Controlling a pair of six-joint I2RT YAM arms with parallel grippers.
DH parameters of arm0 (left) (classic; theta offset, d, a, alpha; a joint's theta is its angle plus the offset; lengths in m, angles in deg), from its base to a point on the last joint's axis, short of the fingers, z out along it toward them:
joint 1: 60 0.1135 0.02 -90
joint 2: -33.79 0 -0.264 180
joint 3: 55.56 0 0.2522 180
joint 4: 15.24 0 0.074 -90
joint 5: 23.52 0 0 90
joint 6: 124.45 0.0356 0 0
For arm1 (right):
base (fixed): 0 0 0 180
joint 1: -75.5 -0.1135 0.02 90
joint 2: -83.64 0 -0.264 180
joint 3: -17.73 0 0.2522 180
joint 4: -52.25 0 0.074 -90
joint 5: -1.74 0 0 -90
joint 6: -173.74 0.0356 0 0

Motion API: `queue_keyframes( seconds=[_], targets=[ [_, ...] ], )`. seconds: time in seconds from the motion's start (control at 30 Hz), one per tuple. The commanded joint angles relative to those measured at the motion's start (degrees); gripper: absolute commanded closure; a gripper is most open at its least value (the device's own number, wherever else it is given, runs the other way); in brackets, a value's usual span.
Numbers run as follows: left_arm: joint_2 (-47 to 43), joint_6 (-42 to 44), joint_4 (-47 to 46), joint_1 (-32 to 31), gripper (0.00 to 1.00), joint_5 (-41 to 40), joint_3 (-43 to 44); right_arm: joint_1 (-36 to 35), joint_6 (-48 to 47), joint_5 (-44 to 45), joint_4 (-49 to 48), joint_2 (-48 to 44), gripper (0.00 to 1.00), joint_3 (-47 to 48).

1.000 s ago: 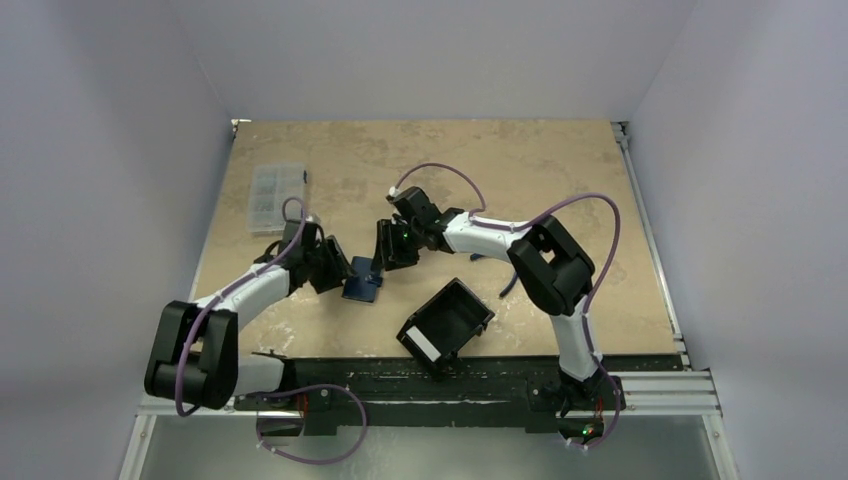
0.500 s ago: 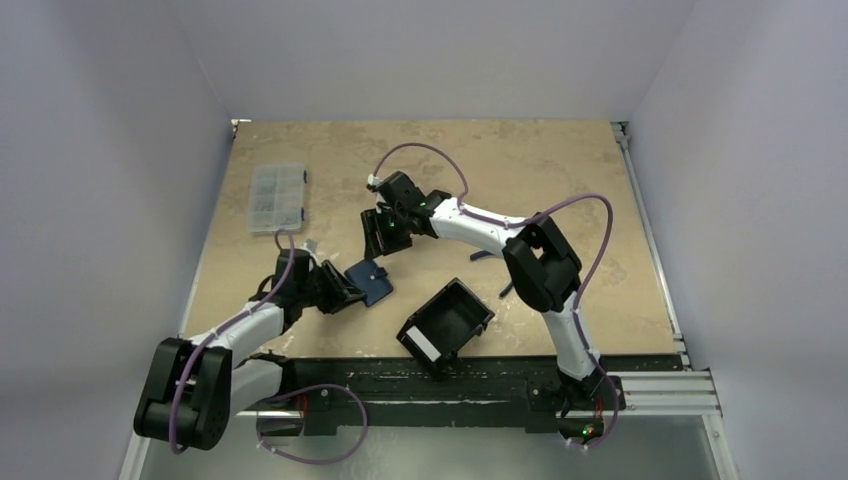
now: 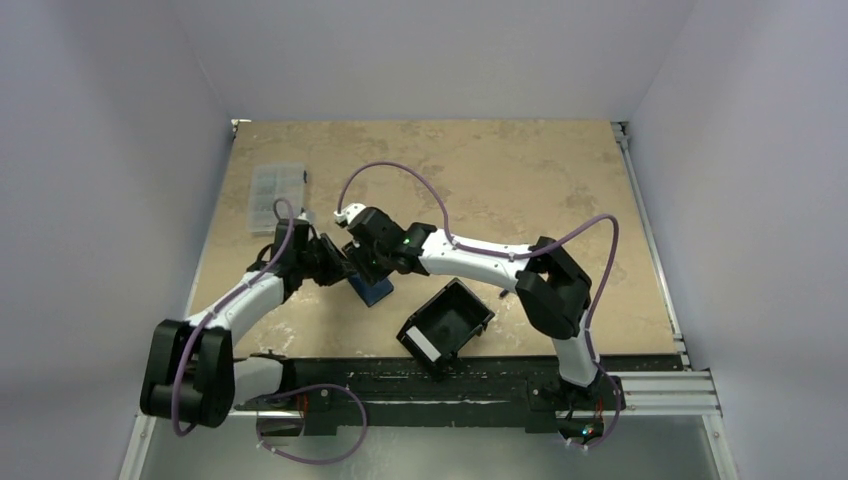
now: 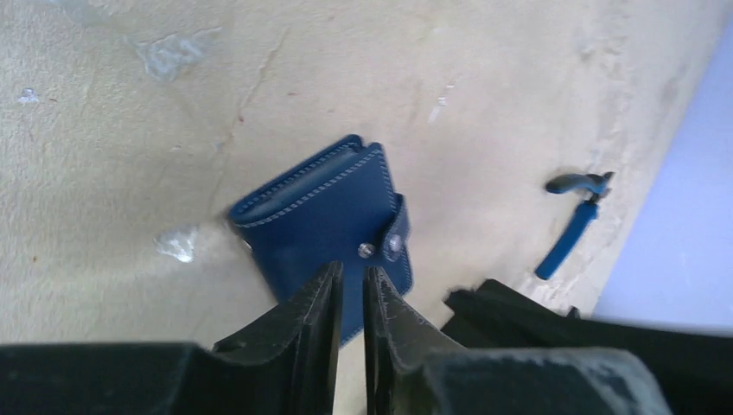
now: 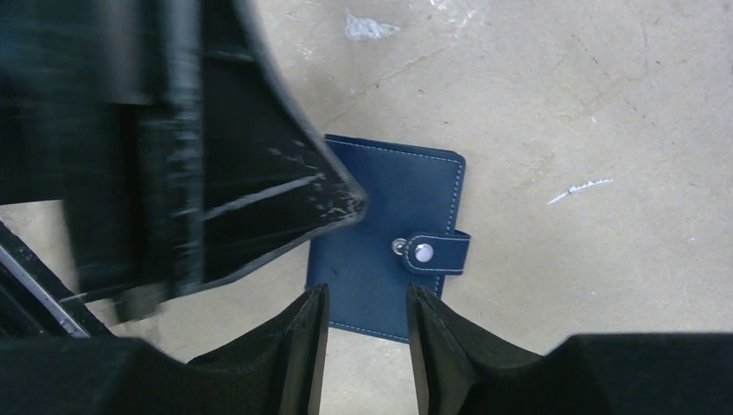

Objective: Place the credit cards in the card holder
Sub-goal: Close the card holder at the center of the board.

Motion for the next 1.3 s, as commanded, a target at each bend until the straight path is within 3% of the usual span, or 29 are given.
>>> queue_keyframes(
  seconds=[0.0, 0.23, 0.67, 0.97, 1.27],
  targets=[
    [7.44, 2.60, -3.76, 0.63, 0.85, 2.50, 1.55, -0.58, -1.43, 6.50, -3.60, -0.28, 0.55, -0.03],
    [14.62, 3.85, -7.54, 0.66, 0.89, 6.25, 2.38, -1.40, -1.41, 6.92, -4.52, 3.26, 0.57, 1.38],
    [13.68, 3.93, -7.84, 0.66, 0.91, 5.00, 0.16, -2.68, -1.16, 15.94, -2.47, 5.67, 0.63, 3.68],
    [13.81, 4.04, -8.42, 0.67, 0.91, 5.00, -1.13, -3.65, -2.11, 16.78, -1.37, 6.86, 0.58, 5.26],
    [13.81, 3.84, -8.42, 0.75, 0.91, 4.92, -1.14, -4.45, -2.63, 19.94, 0.01, 8.55, 0.59, 6.24]
  ],
)
